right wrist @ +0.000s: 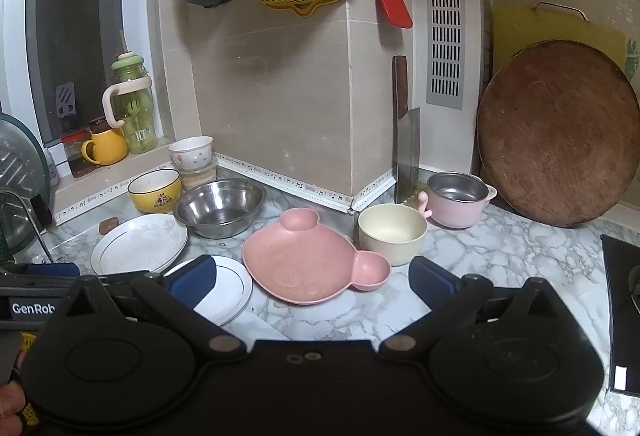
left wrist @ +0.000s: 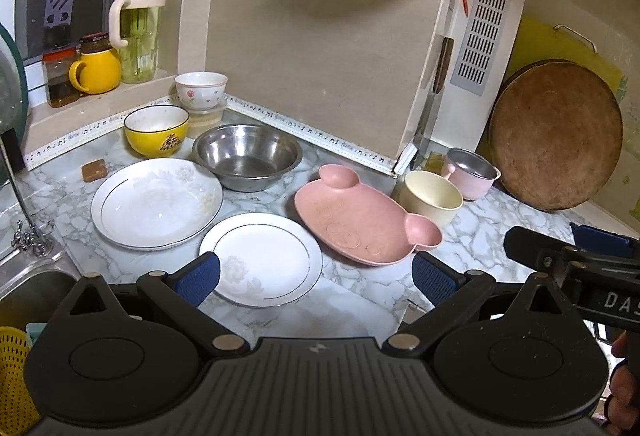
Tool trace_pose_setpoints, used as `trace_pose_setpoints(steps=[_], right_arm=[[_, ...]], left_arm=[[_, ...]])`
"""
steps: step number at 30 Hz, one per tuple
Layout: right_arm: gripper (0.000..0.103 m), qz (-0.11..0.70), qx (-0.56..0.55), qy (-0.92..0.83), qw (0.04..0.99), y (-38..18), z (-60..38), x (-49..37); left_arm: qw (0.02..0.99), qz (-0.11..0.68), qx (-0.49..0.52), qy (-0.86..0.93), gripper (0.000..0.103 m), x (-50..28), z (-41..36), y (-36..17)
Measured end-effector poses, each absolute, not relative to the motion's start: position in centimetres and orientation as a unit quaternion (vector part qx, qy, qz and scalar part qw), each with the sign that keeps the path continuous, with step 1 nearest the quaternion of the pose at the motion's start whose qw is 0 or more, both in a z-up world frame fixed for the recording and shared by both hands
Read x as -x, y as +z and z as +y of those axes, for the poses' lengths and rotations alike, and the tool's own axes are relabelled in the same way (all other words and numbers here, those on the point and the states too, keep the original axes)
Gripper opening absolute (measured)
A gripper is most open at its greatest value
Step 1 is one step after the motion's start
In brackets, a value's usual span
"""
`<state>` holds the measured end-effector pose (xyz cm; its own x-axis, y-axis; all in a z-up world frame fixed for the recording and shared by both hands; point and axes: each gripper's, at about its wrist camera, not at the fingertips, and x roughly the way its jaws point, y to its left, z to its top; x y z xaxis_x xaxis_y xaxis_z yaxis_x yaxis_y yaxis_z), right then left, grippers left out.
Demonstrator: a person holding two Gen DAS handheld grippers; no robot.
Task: Organize plates and bowls
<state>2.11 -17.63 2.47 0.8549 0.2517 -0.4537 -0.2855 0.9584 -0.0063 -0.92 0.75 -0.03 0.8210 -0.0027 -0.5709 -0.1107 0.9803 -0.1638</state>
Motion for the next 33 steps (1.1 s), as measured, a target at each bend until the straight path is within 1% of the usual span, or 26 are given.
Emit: trace_pose_setpoints(steps=[9,20,26,33], right_arm=[[0.103,0.228,0.037,0.135,0.964,2.6,-17.5,-1.5],[0.103,0.228,0.044,0.154,0.960,2.9,-16.5,-1.7],[0.103,0.240,0.062,0.183,0.951,2.4,-14.8,-4.2],[0.103,0.276,0.088,0.240,0.927,1.2,-10.8,-10.2]], left_arm=[[0.949,0.300,0.098,0.014,0.103,1.7,1.0,0.0],[0.942,0.303,0.138,0.040,0.103,1.6,3.3,-0.6],[0.937,0.307,0.149,0.076,0.103,0.3,5.0,-1.5],[0.931,0.306,0.140,0.140,0.103,-2.0,8.1,-2.0]])
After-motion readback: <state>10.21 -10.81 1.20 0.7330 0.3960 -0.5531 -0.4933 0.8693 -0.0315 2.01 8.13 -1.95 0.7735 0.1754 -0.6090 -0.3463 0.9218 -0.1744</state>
